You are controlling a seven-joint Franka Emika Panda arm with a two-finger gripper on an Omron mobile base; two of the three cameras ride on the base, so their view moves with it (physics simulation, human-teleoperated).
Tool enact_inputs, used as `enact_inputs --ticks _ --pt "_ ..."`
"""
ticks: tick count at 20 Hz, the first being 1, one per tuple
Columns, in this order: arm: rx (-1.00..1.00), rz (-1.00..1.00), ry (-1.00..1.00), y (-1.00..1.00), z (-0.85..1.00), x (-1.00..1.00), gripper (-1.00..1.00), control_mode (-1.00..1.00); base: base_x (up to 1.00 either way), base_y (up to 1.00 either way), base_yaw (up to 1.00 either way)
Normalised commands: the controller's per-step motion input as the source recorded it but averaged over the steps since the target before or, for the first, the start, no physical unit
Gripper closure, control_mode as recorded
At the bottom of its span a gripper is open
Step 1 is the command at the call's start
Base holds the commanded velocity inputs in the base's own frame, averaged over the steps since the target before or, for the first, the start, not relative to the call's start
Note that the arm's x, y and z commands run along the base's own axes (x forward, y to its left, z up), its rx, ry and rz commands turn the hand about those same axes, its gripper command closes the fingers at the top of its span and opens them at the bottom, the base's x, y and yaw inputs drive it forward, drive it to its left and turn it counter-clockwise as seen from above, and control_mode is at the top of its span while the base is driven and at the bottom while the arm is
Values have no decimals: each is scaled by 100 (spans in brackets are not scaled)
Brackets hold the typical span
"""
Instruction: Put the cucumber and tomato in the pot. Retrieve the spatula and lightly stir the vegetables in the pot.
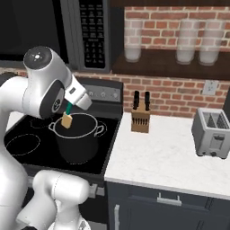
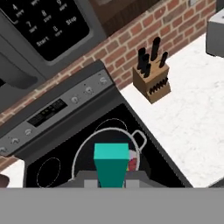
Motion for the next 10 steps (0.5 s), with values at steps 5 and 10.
enact_inputs --ticks 5,10 --pt "0 0 0 0 0 0 100 100 78 -6 1" --pt "0 1 -1 0 0 7 100 -100 68 0 1"
